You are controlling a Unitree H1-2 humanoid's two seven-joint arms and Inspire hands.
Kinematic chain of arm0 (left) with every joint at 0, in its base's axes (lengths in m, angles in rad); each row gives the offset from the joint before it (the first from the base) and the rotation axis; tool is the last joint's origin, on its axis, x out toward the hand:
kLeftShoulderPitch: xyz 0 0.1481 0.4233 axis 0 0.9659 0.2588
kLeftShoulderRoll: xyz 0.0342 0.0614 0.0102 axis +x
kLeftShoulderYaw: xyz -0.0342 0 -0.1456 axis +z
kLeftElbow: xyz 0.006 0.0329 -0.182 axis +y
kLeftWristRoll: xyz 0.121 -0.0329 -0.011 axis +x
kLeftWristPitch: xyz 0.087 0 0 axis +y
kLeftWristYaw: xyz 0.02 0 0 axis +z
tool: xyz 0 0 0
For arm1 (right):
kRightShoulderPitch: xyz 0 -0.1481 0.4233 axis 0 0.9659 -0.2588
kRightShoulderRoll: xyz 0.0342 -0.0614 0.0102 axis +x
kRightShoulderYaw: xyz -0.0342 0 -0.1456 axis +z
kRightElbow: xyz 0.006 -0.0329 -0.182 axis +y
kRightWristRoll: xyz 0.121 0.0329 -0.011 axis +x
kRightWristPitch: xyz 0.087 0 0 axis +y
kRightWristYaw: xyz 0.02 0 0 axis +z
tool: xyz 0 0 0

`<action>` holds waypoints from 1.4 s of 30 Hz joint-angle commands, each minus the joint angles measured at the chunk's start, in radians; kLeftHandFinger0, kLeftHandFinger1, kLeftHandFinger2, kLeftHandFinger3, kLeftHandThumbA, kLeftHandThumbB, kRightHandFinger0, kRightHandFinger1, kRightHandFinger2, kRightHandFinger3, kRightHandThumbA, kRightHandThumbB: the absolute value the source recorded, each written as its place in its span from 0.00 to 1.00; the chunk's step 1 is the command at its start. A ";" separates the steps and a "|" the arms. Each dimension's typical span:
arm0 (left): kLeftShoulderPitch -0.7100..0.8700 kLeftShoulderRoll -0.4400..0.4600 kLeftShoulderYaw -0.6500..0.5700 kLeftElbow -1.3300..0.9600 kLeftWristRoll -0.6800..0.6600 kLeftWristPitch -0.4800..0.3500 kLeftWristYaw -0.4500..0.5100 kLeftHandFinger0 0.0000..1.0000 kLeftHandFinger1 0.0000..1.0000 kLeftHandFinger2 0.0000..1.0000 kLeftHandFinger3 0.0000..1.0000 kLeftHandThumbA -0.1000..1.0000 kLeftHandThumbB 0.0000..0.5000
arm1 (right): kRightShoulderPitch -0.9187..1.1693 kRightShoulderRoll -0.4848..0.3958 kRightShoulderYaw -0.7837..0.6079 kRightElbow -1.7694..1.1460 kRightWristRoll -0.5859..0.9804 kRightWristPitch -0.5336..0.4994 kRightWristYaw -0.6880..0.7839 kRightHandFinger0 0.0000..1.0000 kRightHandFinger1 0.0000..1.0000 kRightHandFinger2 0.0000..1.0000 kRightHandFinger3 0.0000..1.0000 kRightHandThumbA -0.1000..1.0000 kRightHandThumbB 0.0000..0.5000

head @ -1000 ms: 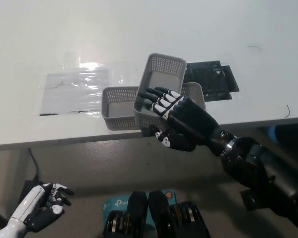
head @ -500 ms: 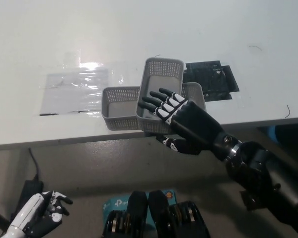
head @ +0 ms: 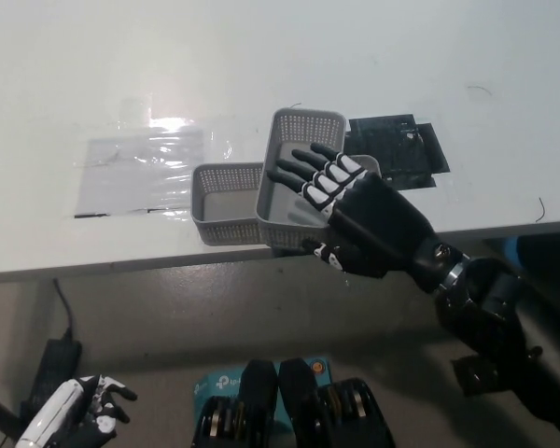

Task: The robot uses its right hand to pick up the grey box kept on the middle on the desk and place it on top of another box next to it in a right angle

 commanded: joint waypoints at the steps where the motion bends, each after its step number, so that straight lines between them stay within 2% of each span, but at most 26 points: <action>1: 0.002 0.007 -0.003 -0.028 -0.005 -0.001 -0.005 0.32 0.34 0.41 0.52 0.09 0.55 | -0.018 -0.001 -0.041 -0.095 -0.010 0.038 0.043 1.00 1.00 1.00 1.00 0.82 1.00; 4: -0.002 0.006 -0.002 -0.022 -0.003 -0.005 -0.001 0.31 0.33 0.40 0.51 0.09 0.56 | -0.015 -0.006 -0.053 -0.132 0.017 0.045 0.086 1.00 1.00 1.00 1.00 0.80 1.00; 8: -0.010 0.014 0.003 -0.016 -0.004 -0.013 -0.002 0.30 0.32 0.39 0.51 0.11 0.57 | -0.001 -0.030 -0.082 -0.226 0.045 0.073 0.174 1.00 1.00 1.00 1.00 0.87 1.00; 10: -0.010 0.016 0.005 -0.022 -0.004 0.001 -0.003 0.32 0.34 0.41 0.52 0.12 0.57 | 0.017 -0.050 -0.103 -0.292 0.092 0.098 0.238 1.00 1.00 1.00 1.00 0.85 1.00; 12: -0.014 0.017 0.008 -0.002 -0.012 -0.019 -0.004 0.31 0.32 0.40 0.52 0.13 0.58 | 0.036 -0.076 -0.124 -0.357 0.157 0.127 0.302 1.00 1.00 1.00 1.00 0.82 1.00; 14: -0.014 0.017 0.011 -0.002 -0.016 -0.016 -0.005 0.29 0.32 0.39 0.51 0.11 0.58 | 0.063 -0.103 -0.151 -0.431 0.226 0.176 0.370 1.00 1.00 1.00 1.00 0.77 1.00; 17: -0.003 0.018 0.010 -0.018 -0.005 -0.014 0.001 0.30 0.33 0.42 0.52 0.16 0.59 | 0.130 -0.182 -0.208 -0.585 0.330 0.296 0.488 1.00 1.00 1.00 1.00 0.77 0.98; 20: 0.003 0.025 0.009 -0.025 0.007 -0.010 0.001 0.31 0.33 0.43 0.52 0.20 0.59 | 0.201 -0.254 -0.291 -0.666 0.416 0.324 0.490 1.00 1.00 1.00 1.00 0.77 0.95; 21: 0.005 0.026 0.011 -0.018 0.005 -0.026 0.004 0.31 0.33 0.43 0.52 0.20 0.59 | 0.238 -0.271 -0.348 -0.680 0.462 0.317 0.448 1.00 1.00 1.00 1.00 0.78 0.89; 22: 0.005 0.028 0.014 -0.014 0.003 -0.033 0.005 0.31 0.33 0.43 0.52 0.20 0.59 | 0.253 -0.273 -0.374 -0.685 0.480 0.316 0.433 1.00 1.00 1.00 1.00 0.78 0.88; 24: 0.005 0.027 0.015 -0.015 0.000 -0.024 0.003 0.34 0.35 0.44 0.53 0.18 0.56 | 0.301 -0.276 -0.446 -0.711 0.510 0.331 0.396 1.00 1.00 1.00 1.00 0.74 0.75; 25: 0.001 0.029 0.016 -0.014 -0.004 -0.025 -0.001 0.34 0.36 0.44 0.53 0.19 0.57 | 0.339 -0.264 -0.493 -0.720 0.543 0.337 0.363 1.00 1.00 1.00 1.00 0.68 0.63; 26: 0.002 0.030 0.014 -0.015 0.000 -0.028 0.001 0.34 0.36 0.44 0.53 0.19 0.56 | 0.367 -0.248 -0.516 -0.710 0.564 0.317 0.338 1.00 1.00 1.00 1.00 0.63 0.55; 27: 0.003 0.030 0.015 -0.015 -0.002 -0.032 0.001 0.34 0.36 0.44 0.54 0.19 0.55 | 0.393 -0.228 -0.537 -0.698 0.598 0.307 0.321 1.00 1.00 1.00 1.00 0.52 0.47; 28: 0.004 0.029 0.018 -0.015 -0.010 -0.037 -0.001 0.33 0.35 0.43 0.53 0.19 0.56 | 0.444 -0.185 -0.563 -0.675 0.637 0.304 0.294 1.00 1.00 1.00 1.00 0.45 0.42; 29: 0.004 0.029 0.018 -0.015 -0.011 -0.038 -0.002 0.33 0.35 0.43 0.53 0.19 0.56 | 0.456 -0.172 -0.572 -0.670 0.640 0.303 0.290 1.00 1.00 1.00 1.00 0.43 0.39; 30: 0.007 0.022 0.029 -0.013 -0.027 -0.032 0.000 0.33 0.35 0.43 0.52 0.17 0.58 | 0.534 -0.095 -0.588 -0.629 0.668 0.306 0.253 1.00 1.00 1.00 1.00 0.34 0.38; 31: 0.007 0.022 0.029 -0.013 -0.027 -0.032 0.000 0.33 0.35 0.43 0.52 0.17 0.58 | 0.534 -0.091 -0.594 -0.629 0.668 0.305 0.259 1.00 1.00 1.00 1.00 0.34 0.38; 32: 0.009 0.019 0.030 -0.017 -0.028 -0.028 0.000 0.33 0.35 0.43 0.52 0.17 0.56 | 0.586 -0.028 -0.597 -0.568 0.644 0.278 0.224 0.99 1.00 1.00 1.00 0.34 0.39; 34: 0.012 0.012 0.029 -0.009 -0.028 -0.047 0.005 0.33 0.35 0.43 0.52 0.14 0.54 | 0.623 0.048 -0.604 -0.478 0.629 0.236 0.184 0.89 1.00 1.00 1.00 0.33 0.40; 37: 0.012 0.009 0.032 -0.004 -0.022 -0.047 0.008 0.34 0.37 0.45 0.52 0.16 0.55 | 0.634 0.141 -0.625 -0.319 0.607 0.125 0.128 0.74 1.00 1.00 1.00 0.29 0.38; 39: 0.011 0.006 0.031 -0.003 -0.016 -0.049 0.012 0.34 0.36 0.44 0.52 0.16 0.55 | 0.630 0.174 -0.642 -0.255 0.596 0.079 0.103 0.69 0.97 1.00 1.00 0.27 0.39; 42: 0.009 0.008 0.030 0.001 -0.016 -0.060 0.009 0.32 0.35 0.42 0.53 0.16 0.52 | 0.617 0.235 -0.663 -0.092 0.570 0.015 0.027 0.54 0.85 1.00 1.00 0.27 0.41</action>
